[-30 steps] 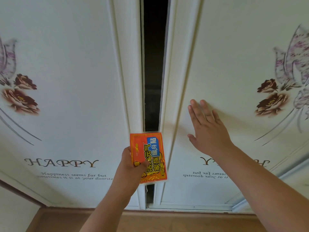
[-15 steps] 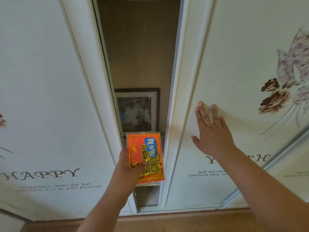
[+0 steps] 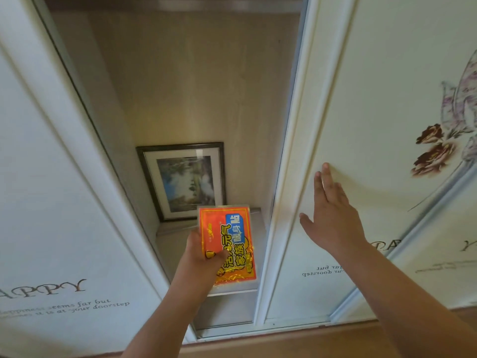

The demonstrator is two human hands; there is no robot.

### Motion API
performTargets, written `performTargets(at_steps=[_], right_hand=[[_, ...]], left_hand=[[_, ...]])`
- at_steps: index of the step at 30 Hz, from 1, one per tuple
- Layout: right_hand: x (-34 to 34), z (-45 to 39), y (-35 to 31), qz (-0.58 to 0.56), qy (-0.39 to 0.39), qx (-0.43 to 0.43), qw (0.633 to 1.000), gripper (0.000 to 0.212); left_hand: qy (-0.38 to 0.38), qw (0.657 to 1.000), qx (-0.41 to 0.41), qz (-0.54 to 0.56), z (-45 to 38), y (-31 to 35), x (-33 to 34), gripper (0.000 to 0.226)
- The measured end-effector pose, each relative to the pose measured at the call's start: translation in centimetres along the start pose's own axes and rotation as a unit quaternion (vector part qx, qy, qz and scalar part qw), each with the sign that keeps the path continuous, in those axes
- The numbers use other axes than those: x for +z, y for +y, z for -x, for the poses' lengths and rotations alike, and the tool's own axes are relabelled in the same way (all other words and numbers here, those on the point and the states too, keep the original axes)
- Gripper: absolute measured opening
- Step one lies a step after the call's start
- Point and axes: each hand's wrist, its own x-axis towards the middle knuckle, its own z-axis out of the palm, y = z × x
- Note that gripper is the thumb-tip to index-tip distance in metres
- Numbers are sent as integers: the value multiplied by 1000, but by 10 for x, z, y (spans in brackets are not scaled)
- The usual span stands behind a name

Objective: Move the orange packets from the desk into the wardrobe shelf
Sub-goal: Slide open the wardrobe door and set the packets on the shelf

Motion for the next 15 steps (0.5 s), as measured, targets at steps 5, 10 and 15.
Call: performTargets(at_steps=[5, 10, 15], right_hand=[[8, 5, 16, -54, 24, -2, 998, 97], [16, 11, 34, -66, -8, -34, 997, 98], [19, 6, 53, -97, -40, -20, 994, 89]], left_hand=[[-7, 1000, 11, -8, -5, 8, 32, 39], [-3, 999, 23, -25, -11, 16, 60, 36], [-11, 1000, 18, -17, -14, 20, 88, 40]])
